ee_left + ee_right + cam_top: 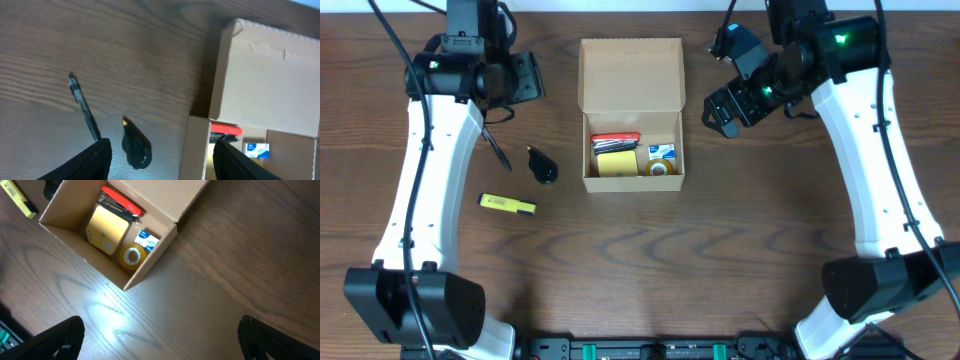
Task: Pack container
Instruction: 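Move the left gripper to the black tape measure and grasp it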
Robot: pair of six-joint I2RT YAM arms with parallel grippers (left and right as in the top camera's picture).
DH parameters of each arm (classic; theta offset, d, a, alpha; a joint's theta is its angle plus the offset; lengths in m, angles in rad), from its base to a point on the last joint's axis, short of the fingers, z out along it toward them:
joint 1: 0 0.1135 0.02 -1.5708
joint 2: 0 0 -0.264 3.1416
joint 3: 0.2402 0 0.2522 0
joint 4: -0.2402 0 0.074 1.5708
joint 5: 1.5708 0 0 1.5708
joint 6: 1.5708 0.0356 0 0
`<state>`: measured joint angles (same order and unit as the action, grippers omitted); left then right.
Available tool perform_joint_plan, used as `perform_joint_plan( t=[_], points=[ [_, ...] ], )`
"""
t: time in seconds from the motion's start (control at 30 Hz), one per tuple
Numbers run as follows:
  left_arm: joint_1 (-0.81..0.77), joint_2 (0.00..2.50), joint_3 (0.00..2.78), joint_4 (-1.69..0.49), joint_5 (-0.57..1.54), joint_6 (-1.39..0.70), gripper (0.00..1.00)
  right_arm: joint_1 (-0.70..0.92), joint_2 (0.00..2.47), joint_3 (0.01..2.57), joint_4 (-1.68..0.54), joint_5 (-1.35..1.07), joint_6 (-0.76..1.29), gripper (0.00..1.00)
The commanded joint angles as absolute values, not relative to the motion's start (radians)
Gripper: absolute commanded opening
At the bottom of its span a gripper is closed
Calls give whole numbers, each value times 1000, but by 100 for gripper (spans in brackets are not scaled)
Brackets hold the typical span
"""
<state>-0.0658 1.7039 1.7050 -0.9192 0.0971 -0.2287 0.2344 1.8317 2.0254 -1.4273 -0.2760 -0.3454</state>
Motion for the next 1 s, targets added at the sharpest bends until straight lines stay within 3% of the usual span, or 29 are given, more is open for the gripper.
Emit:
perform_joint_plan(
  t=[0.0,0.1,0.27,0.47,0.53,0.6,0.77,0.97],
  points=[
    [-58,1702,1719,-925,67,-294,66,244,1833,2025,-1428,-277,-353,99],
    [-58,1702,1719,-958,-2,-343,63,244,1833,2026,-1428,-277,-353,99],
    [-58,1702,1718,-1078,-146,-463,68,244,1833,2026,-1428,-277,-353,99],
    [-59,1711,1700,-1124,-127,-491,68,244,1833,2026,-1428,-277,-353,99],
    [-59,1721,1671,-1120,-96,-535,76,244,1833,2026,-1428,-277,-353,99],
    [-60,1736,1615,-1097,-76,-636,81,244,1833,2025,-1428,-277,-353,99],
    [-60,1759,1462,-1007,-31,-809,79,244,1833,2026,-1428,-277,-353,99],
    [-76,1763,1302,-773,-15,-845,78,244,1833,2026,-1428,-277,-353,99]
  ],
)
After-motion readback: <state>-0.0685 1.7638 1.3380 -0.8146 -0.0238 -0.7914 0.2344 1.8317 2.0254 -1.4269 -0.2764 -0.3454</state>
